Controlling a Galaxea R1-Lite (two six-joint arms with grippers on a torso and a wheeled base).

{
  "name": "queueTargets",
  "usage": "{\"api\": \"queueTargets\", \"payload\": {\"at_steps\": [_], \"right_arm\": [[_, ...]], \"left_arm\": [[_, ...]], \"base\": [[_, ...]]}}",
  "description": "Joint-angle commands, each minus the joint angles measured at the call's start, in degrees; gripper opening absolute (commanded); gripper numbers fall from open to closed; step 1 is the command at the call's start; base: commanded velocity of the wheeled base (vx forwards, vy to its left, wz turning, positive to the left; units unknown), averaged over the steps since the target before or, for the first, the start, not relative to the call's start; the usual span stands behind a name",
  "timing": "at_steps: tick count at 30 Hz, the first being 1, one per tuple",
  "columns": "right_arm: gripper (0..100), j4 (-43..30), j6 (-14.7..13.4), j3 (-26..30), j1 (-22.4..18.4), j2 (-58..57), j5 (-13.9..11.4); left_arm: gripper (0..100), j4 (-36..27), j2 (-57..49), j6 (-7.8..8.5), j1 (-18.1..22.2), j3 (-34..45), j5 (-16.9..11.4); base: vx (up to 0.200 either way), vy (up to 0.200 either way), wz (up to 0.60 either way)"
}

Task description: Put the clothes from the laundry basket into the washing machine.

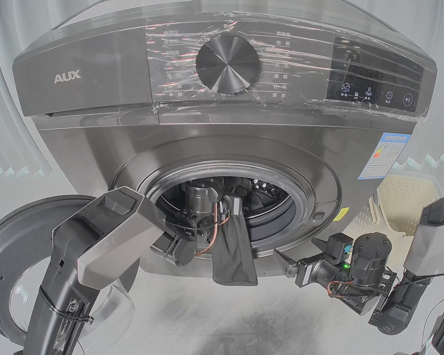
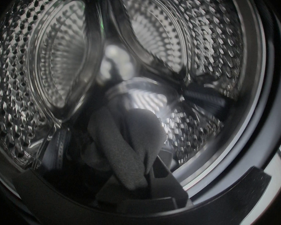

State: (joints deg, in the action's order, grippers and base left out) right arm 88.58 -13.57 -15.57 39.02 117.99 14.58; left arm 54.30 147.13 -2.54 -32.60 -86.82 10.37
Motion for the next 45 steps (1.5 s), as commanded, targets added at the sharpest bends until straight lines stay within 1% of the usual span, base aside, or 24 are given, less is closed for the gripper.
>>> {"api": "queueTargets", "payload": {"at_steps": [1,5,6,11,15,16,18,22,27,34,35,42,43,45], "right_arm": [[100,0.02,-0.05,0.01,0.00,0.13,0.01],[100,0.02,-0.05,0.01,0.00,0.13,0.01],[100,0.02,-0.05,0.01,0.00,0.13,0.01],[100,0.02,-0.05,0.01,0.00,0.13,0.01],[100,0.02,-0.05,0.10,0.00,0.04,0.01],[100,0.02,-0.05,0.10,0.00,-0.04,0.01],[100,0.02,-0.05,0.10,0.00,-0.04,0.01],[100,0.02,-0.05,0.10,0.00,0.04,0.01],[100,0.02,-0.05,0.10,0.00,-0.04,0.01],[100,0.10,-0.05,0.10,0.09,0.22,0.01],[100,0.02,-0.05,0.10,0.09,0.22,0.01],[100,0.10,-0.05,0.10,0.09,0.13,0.01],[100,0.02,-0.14,0.10,0.09,0.13,0.01],[100,0.02,-0.14,0.10,0.09,0.13,0.01]], "left_arm": [[0,0.37,1.06,-1.77,2.10,-7.49,1.58],[0,1.43,1.41,-1.68,2.19,-7.22,1.58],[100,1.95,1.32,-1.68,2.10,-6.61,1.58],[100,2.04,0.88,-2.03,1.04,-3.62,1.58],[100,1.60,-0.18,-1.86,-0.19,0.25,1.58],[100,1.16,-1.41,-1.60,-0.98,3.33,1.14],[100,0.28,-2.46,-1.33,-1.68,6.84,0.61],[100,-0.86,-3.69,-0.98,-2.56,11.50,-0.44],[100,-1.30,-3.25,0.51,-2.56,13.78,-0.79],[100,-1.12,-2.28,0.60,-2.12,13.43,-1.50],[0,-1.12,-2.28,0.51,-2.12,13.52,-1.50],[0,-0.77,-0.88,0.43,-2.03,12.47,-1.50],[0,-0.60,-0.79,0.43,-2.03,11.41,-1.41],[0,-0.51,-0.61,-0.10,-1.86,8.16,-0.71]], "base": [[0.000,0.000,0.00],[0.000,0.000,0.00],[0.000,0.000,0.00],[0.000,0.000,0.00],[0.000,0.000,0.00],[0.000,0.000,0.00],[0.000,0.000,0.00],[0.000,0.000,0.00],[0.000,0.000,0.00],[0.000,0.000,0.00],[0.000,0.000,0.00],[0.000,0.000,0.00],[0.000,0.000,0.00],[0.000,0.000,0.00]]}}
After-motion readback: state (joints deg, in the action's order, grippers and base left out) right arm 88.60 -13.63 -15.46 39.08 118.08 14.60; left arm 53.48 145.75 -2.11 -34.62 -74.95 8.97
